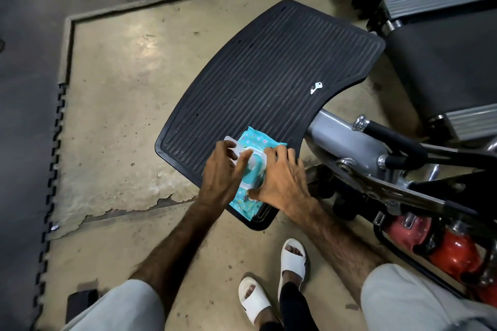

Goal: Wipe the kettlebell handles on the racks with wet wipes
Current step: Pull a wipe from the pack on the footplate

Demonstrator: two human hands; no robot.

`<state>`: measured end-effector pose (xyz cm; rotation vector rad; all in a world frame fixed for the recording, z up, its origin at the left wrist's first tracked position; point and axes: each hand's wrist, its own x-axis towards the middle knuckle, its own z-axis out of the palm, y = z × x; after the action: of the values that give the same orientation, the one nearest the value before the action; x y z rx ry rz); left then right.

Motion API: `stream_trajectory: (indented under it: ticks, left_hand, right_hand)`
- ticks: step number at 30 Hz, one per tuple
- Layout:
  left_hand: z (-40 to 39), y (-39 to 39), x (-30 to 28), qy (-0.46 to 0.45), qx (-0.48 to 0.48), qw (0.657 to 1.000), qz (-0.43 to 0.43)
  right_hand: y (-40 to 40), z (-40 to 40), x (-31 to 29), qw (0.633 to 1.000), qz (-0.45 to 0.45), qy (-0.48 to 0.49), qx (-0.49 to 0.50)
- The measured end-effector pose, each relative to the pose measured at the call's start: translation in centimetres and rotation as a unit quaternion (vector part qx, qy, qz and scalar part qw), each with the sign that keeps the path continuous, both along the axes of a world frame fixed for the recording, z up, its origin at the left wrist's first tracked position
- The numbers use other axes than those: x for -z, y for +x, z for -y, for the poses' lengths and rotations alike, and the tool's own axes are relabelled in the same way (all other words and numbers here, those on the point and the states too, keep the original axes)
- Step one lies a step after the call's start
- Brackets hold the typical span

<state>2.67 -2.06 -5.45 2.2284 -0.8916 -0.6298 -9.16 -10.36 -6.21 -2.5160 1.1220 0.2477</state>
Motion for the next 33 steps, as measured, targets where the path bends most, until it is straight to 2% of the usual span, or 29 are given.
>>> stream_trajectory:
  ticks: [3,9,12,14,16,18,22,24,26,28,29,30,31,33]
  left_hand:
    - [0.7,-0.1,0.6,0.100,0.039,0.989,0.102]
    - [1.1,-0.6,0.7,0.037,0.058,0.992,0.104]
    - [0.7,-0.4,0.0,-0.009,0.041,0.998,0.047]
    - [0.7,-0.2,-0.5,-0.048,0.003,0.999,-0.026]
    - [1.2,-0.1,-1.1,-0.104,-0.051,0.984,-0.135]
    - [1.8,0.1,-1.8,-0.142,-0.095,0.964,-0.202]
    - [2.2,0.1,-3.5,-0.137,-0.122,0.954,-0.236]
    - [1.8,0.1,-3.9,-0.113,-0.131,0.946,-0.273]
    - [1.1,-0.1,-4.8,-0.096,-0.134,0.933,-0.320]
    - [0.6,-0.6,-6.3,-0.091,-0.133,0.922,-0.351]
    - [0.3,-1.2,-7.4,-0.090,-0.125,0.923,-0.352]
    - [0.2,-1.6,-8.4,-0.092,-0.114,0.926,-0.349]
    - [-0.1,-2.2,-9.8,-0.091,-0.095,0.927,-0.350]
    - [-0.9,-3.4,-12.3,-0.095,-0.068,0.926,-0.360]
  right_hand:
    - [-0.1,-0.2,0.0,1.000,0.007,0.000,0.002]
    - [-0.3,-0.5,0.1,0.999,0.025,-0.020,0.007]
    - [-0.3,-0.4,0.2,0.999,0.028,-0.012,0.012]
    - [-0.2,-0.2,0.2,1.000,0.020,0.000,0.015]
    - [-0.1,-0.2,0.2,1.000,0.017,0.010,0.021]
    - [-0.1,-0.4,0.2,0.999,0.024,0.026,0.029]
    - [-0.7,-0.1,0.2,0.997,0.041,0.063,0.032]
    - [-1.3,0.4,-0.3,0.990,0.097,0.089,0.053]
    - [-1.9,0.5,-1.9,0.951,0.197,0.179,0.157]
    - [-2.3,0.4,-4.1,0.849,0.272,0.356,0.280]
    - [-2.8,0.1,-5.4,0.794,0.285,0.441,0.306]
    - [-3.1,0.1,-6.1,0.756,0.293,0.499,0.305]
    - [-3.7,-0.2,-7.6,0.735,0.303,0.531,0.295]
    - [-5.1,-1.0,-10.7,0.729,0.323,0.533,0.284]
